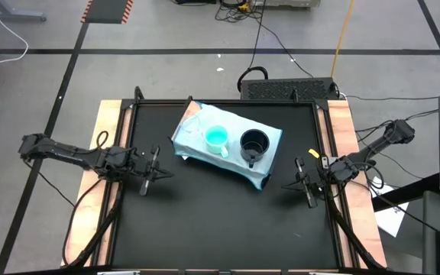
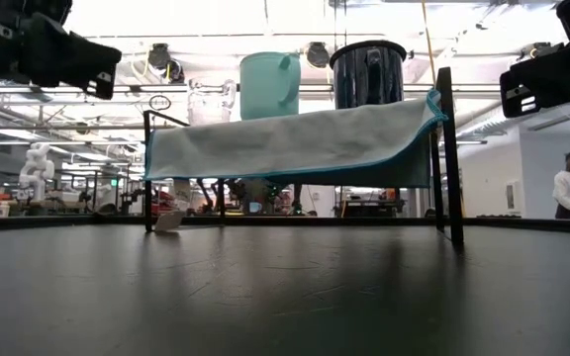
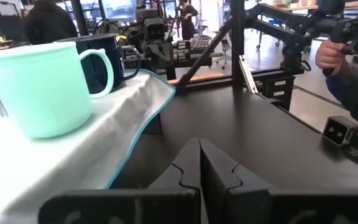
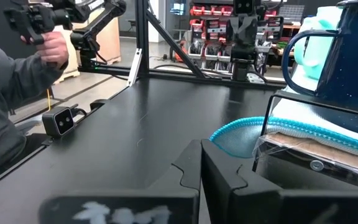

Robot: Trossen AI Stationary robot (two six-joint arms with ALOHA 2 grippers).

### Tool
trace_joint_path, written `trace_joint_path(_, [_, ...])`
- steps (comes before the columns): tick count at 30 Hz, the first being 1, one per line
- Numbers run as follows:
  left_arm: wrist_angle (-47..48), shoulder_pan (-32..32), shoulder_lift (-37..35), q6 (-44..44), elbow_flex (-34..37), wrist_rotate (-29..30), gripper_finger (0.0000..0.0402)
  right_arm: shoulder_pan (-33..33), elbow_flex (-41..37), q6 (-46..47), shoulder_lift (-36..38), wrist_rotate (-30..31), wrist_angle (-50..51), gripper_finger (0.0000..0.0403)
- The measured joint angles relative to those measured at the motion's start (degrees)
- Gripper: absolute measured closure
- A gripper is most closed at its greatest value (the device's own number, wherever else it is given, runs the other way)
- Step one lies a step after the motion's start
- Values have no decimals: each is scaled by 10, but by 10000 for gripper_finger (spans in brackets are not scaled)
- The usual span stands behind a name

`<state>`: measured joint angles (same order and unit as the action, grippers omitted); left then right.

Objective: Stack small to large cups/mugs on shelf
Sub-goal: Return to Home Position

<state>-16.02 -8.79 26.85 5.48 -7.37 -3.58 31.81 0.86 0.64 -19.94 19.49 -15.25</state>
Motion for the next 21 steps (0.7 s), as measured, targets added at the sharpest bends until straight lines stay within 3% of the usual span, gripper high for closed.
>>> trace_joint_path(10, [-81, -28, 0, -13, 68, 51, 401, 0, 0, 0, 0, 0, 0, 403])
trace_joint_path(21, [-79, -51, 1, -13, 68, 72, 401, 0, 0, 0, 0, 0, -8, 403])
